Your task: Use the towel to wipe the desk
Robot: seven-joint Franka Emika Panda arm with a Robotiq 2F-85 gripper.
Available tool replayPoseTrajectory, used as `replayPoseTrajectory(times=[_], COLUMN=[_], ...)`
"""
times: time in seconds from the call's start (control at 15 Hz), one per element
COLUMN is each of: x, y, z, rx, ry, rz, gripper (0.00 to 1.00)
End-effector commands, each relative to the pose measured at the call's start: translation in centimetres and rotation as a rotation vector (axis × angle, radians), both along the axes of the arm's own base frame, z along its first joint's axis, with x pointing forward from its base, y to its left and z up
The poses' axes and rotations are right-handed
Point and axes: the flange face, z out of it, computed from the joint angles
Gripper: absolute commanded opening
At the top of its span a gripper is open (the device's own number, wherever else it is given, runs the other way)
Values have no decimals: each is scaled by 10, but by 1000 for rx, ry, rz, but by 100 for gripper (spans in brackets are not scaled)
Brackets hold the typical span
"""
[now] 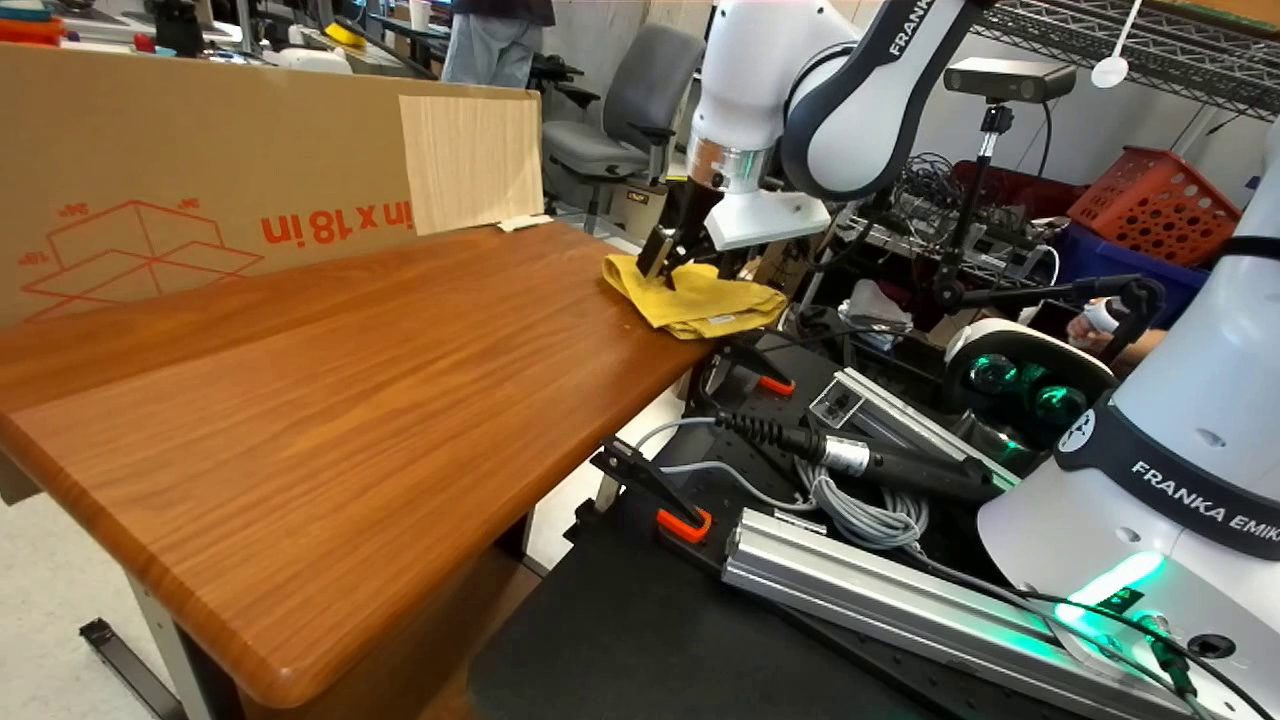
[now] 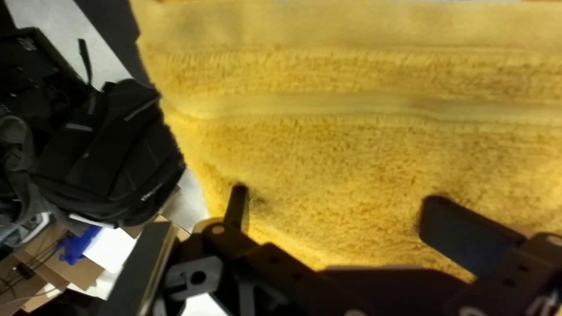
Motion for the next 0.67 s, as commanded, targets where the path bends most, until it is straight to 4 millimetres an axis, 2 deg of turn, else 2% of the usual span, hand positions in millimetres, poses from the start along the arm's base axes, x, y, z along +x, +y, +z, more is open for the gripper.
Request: replayPoseTrajectory(times=[0.0,0.2,0.4,0.47,0.6], x=[0,-15,-31,-4,-16], y=[36,53,63,54,60], z=[37,82,114,90,107], rx=[83,144,187,145,169], ry=[-143,-260,-326,-285,-319], rz=[68,109,82,91,88], gripper=[100,100,100,100,100])
